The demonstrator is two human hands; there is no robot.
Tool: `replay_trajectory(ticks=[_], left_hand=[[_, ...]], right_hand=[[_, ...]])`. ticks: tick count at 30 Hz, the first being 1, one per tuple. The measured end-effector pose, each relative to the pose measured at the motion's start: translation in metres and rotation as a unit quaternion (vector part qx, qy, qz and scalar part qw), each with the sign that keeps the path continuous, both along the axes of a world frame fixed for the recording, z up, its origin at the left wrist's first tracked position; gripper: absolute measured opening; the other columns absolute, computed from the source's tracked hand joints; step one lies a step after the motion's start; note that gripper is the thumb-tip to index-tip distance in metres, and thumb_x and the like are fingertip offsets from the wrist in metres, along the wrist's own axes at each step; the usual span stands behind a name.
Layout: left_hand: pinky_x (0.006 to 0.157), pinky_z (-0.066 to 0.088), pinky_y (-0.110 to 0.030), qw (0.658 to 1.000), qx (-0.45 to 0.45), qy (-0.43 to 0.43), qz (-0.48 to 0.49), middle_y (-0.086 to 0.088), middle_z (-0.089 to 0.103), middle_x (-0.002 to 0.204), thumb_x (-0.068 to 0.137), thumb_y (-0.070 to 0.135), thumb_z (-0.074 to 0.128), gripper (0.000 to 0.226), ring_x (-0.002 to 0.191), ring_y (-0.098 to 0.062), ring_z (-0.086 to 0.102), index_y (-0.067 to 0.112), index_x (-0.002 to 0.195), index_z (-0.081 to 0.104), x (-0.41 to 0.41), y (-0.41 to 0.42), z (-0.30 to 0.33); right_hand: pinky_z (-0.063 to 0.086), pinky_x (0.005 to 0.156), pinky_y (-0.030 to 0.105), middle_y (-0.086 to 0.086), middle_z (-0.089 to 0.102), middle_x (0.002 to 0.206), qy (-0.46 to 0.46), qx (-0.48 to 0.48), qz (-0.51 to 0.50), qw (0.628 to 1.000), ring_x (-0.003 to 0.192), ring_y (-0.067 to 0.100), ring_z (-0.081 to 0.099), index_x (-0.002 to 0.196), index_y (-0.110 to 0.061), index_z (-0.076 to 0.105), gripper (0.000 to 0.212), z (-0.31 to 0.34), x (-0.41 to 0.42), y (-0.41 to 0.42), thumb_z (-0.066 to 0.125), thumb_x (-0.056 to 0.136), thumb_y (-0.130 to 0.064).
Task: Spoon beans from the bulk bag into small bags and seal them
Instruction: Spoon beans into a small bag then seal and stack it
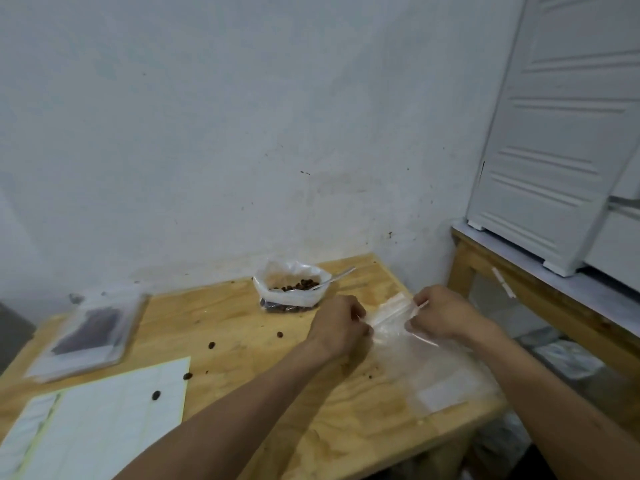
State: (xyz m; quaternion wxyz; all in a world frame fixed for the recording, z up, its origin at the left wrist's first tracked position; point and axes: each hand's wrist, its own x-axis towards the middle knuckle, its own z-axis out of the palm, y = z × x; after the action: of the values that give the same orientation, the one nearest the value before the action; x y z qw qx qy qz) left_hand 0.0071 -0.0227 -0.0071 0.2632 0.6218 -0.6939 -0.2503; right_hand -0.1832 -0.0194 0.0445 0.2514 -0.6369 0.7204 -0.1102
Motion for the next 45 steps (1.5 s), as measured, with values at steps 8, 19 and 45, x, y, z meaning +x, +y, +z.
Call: replay_trajectory(ticks=[8, 19, 45], left_hand=[[0.057, 0.054, -0.025, 0.94, 0.023, 0.338, 0.03, -0.007, 0.067, 0.073, 0.089, 0.007, 0.075, 0.009, 0.063, -0.015, 0.062, 0.002, 0.082, 0.074, 0.039, 0.01, 0.037], [0.071, 0.056, -0.027, 0.944, -0.27, 0.171, 0.083, 0.004, 0.071, 0.085, 0.093, 0.018, 0.07, 0.008, 0.08, -0.009, 0.065, 0.015, 0.086, 0.071, 0.115, 0.03, 0.092], [0.068, 0.063, -0.029, 0.93, -0.145, 0.289, 0.177, -0.008, 0.077, 0.079, 0.094, 0.009, 0.067, 0.014, 0.07, -0.013, 0.076, 0.006, 0.086, 0.078, 0.145, 0.039, 0.099]], right_hand=[[0.052, 0.077, 0.031, 0.01, 0.074, 0.093, -0.194, -0.058, 0.012, 0.979, 0.079, 0.018, 0.066, 0.109, -0.01, 0.073, 0.025, 0.023, 0.023, -0.019, 0.077, 0.086, -0.017], [0.061, 0.074, 0.036, -0.003, 0.077, 0.078, -0.324, -0.178, 0.074, 0.926, 0.076, 0.013, 0.073, 0.08, -0.016, 0.077, 0.05, 0.078, 0.138, -0.01, 0.059, 0.089, -0.062], [0.06, 0.077, 0.03, 0.002, 0.075, 0.079, -0.351, -0.159, 0.208, 0.899, 0.077, 0.015, 0.072, 0.087, -0.004, 0.072, 0.032, 0.055, 0.178, -0.021, 0.059, 0.1, -0.031]])
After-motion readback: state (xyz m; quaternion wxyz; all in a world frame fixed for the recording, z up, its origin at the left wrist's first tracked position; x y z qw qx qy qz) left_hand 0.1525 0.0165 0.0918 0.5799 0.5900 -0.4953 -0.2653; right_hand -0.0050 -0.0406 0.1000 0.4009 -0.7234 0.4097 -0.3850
